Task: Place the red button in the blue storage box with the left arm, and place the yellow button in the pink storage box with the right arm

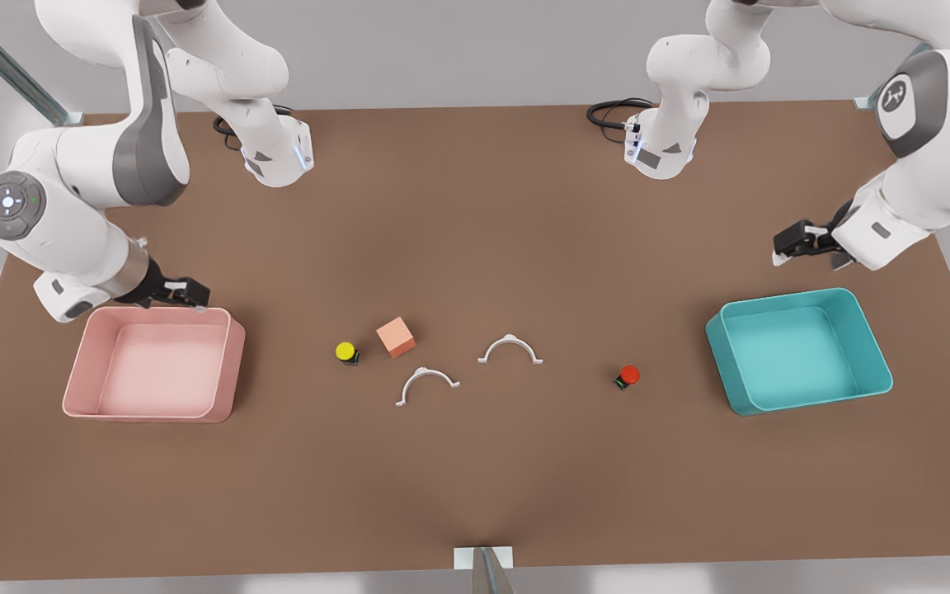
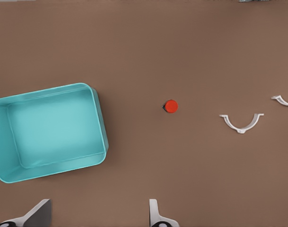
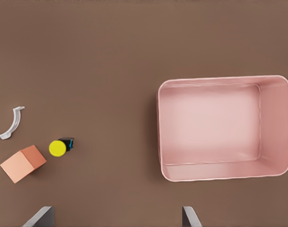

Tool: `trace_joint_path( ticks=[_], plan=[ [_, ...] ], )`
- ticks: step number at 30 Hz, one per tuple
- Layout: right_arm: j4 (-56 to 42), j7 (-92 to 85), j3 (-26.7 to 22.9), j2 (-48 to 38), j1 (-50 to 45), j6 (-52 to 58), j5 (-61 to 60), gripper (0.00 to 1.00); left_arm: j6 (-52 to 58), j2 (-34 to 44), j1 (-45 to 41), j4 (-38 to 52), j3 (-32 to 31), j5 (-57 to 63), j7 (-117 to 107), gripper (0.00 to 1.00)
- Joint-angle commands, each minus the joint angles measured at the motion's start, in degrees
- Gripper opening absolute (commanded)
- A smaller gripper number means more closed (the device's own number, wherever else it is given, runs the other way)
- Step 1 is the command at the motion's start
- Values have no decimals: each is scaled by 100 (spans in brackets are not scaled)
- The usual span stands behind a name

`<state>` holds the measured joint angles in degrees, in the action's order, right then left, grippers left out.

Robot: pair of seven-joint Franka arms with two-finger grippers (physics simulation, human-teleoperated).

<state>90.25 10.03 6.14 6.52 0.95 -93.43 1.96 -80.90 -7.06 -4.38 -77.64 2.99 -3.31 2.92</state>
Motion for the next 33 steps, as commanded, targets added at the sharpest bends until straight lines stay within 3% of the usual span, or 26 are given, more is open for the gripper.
trace_joint_path(
  ticks=[1, 4, 5, 8, 10, 16, 24, 30, 33],
  plan=[
    [10, 25, 2, 42, -7, -132, -11, 100, -224, -6, -19, -6, 0, 6, 165, 100],
    [19, 96, 11, 366, -59, -184, -20, 100, -242, -576, -562, 21, -27, 215, 182, 100],
    [28, 87, 19, 683, -68, -219, -55, 100, -574, -920, -1011, 38, -27, 454, 112, 100],
    [10, 1132, 177, 1457, -253, -430, -240, 100, -1762, -1693, -1188, -49, -26, -302, -301, 100],
    [10, 1994, 186, 1905, -446, -948, -248, 100, -3493, -1852, -1355, -1007, -18, -293, -301, 100],
    [195, 3628, 467, 2573, -534, -2258, -407, 100, -5550, -2019, -1469, -2141, -27, -328, -328, 100],
    [766, 6248, 925, 2529, -534, -3366, -407, 100, -6869, -2423, -1460, -3257, -18, -311, -292, 100],
    [1065, 7083, 925, 2617, -692, -3928, -372, 100, -6930, -2502, -1460, -3240, -9, -302, -284, 100],
    [1821, 7136, 925, 2459, -622, -4579, 314, 100, -6983, -2538, -1460, -3214, -9, -302, -275, 97]
  ],
)
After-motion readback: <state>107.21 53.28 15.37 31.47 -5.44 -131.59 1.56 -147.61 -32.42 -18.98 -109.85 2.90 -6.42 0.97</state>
